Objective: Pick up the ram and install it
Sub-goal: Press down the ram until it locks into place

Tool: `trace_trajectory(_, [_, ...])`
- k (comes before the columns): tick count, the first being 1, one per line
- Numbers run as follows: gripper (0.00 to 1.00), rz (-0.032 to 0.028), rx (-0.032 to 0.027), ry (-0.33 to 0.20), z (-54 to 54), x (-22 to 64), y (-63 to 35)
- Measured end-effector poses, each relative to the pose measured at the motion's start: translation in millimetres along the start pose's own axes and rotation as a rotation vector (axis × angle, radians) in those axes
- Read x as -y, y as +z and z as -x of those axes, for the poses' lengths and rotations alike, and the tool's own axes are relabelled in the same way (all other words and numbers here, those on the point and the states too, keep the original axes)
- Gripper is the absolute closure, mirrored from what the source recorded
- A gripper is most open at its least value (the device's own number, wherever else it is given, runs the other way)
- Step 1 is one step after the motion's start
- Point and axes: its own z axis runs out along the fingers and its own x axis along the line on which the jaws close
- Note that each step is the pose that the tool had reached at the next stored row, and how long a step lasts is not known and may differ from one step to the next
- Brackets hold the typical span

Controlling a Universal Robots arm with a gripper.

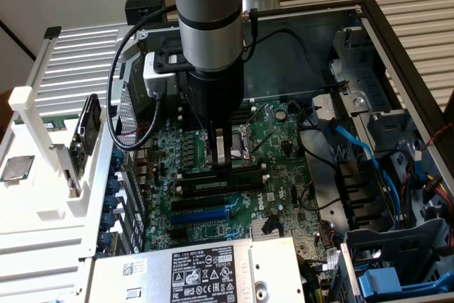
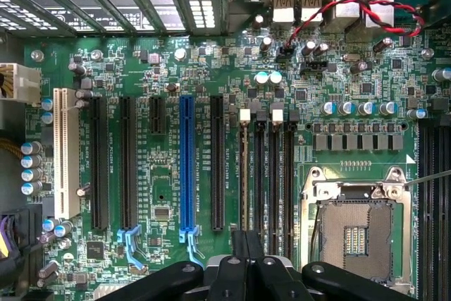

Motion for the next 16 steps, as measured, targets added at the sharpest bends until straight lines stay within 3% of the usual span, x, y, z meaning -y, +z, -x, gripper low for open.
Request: trace_trajectory(16, [0.9, 0.0002, 0.0009, 0.0, 0.0, -0.1, 2.0])
